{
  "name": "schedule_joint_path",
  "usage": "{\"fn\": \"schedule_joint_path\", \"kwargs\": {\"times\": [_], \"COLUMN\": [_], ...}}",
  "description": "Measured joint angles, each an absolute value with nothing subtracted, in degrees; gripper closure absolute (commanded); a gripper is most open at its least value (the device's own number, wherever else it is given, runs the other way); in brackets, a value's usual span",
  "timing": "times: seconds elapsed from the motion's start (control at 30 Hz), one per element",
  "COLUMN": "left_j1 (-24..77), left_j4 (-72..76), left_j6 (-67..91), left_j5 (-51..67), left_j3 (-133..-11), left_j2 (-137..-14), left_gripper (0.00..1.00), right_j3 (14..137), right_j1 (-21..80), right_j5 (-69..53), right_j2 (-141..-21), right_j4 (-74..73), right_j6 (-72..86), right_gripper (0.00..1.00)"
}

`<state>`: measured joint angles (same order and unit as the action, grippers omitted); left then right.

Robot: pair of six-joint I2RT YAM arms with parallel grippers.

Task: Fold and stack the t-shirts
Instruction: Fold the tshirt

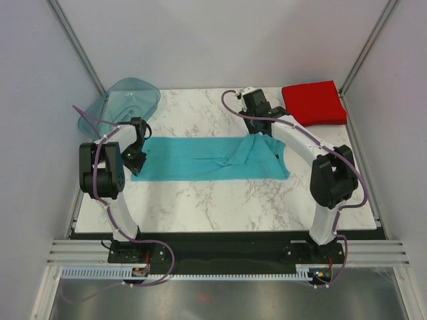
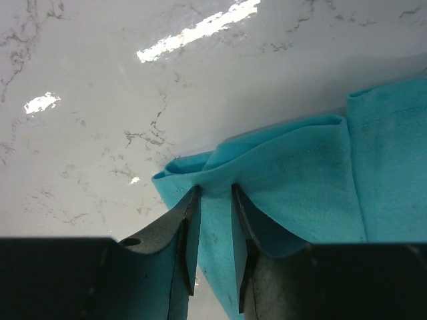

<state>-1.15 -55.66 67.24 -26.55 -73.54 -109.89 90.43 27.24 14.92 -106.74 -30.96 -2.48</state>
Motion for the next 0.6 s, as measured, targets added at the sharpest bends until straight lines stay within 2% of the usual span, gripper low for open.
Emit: {"fn": "schedule_joint_path", "kwargs": {"times": [0.6], "left_j1": [-0.93], "left_j4": [-56.21], "left_j6": [67.31], "left_j5": [-26.89], "left_j3": [-74.02], "left_j2": [-110.32], "left_gripper": [0.68], "right_j3": [94.78], "right_j1": [29.61], "right_j5": [15.25], "right_j2": [-114.06], "right_j4": [-30.46], "right_j6": [-9.06], "right_gripper": [1.00]}}
